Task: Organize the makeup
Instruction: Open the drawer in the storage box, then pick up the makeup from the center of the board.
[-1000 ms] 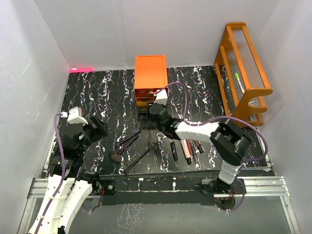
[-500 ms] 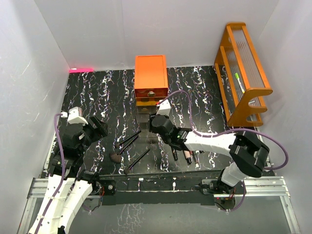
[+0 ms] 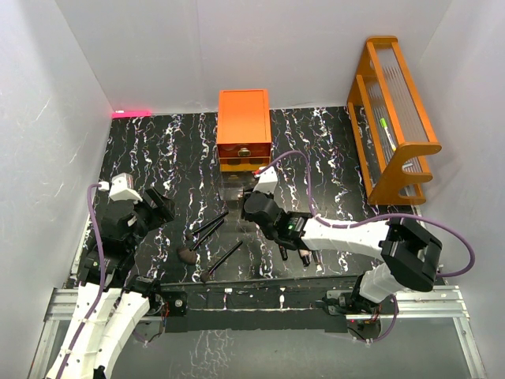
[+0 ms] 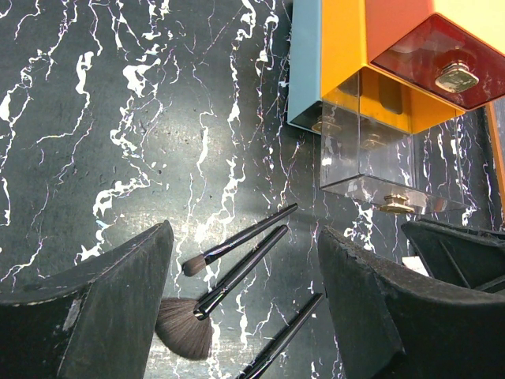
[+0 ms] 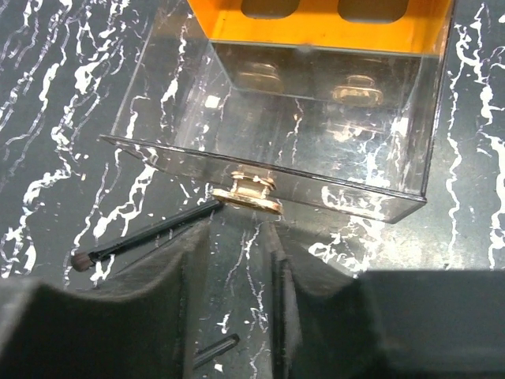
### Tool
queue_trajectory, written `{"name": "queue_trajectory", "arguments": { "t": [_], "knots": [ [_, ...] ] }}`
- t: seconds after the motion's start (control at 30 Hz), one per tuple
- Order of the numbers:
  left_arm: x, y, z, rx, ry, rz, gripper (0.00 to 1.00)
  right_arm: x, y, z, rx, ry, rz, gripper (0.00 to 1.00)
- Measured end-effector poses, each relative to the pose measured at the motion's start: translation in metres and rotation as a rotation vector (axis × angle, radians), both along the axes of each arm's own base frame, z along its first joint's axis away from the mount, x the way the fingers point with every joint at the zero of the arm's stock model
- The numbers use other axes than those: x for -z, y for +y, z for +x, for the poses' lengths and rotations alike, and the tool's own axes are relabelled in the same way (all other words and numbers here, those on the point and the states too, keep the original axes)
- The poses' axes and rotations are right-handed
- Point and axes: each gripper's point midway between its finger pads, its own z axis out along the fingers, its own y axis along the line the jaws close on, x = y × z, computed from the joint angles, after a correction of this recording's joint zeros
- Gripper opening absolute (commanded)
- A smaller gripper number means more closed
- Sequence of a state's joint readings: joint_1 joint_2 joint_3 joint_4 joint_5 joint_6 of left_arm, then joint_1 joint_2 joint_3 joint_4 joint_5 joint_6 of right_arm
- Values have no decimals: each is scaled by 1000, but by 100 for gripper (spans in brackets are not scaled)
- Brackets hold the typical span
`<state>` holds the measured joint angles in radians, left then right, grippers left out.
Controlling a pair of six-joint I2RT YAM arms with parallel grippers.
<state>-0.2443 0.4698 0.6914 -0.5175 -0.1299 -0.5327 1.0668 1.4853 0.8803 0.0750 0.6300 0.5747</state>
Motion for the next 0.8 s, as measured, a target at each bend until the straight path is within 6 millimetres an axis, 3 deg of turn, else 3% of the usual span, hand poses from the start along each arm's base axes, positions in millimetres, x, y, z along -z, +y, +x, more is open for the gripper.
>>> {"name": "queue_trajectory", "arguments": {
  "t": [0.2, 0.63, 0.8],
  "knots": [
    [0, 0, 0, 0, 0, 0, 73, 3, -3, 0, 8, 5, -8, 53],
    [0, 0, 0, 2, 0, -1, 73, 31, 9, 4, 52, 27, -55, 53],
    [0, -1, 0, 5, -2, -3, 73, 32, 5, 9, 101, 20, -53, 53]
  ]
}}
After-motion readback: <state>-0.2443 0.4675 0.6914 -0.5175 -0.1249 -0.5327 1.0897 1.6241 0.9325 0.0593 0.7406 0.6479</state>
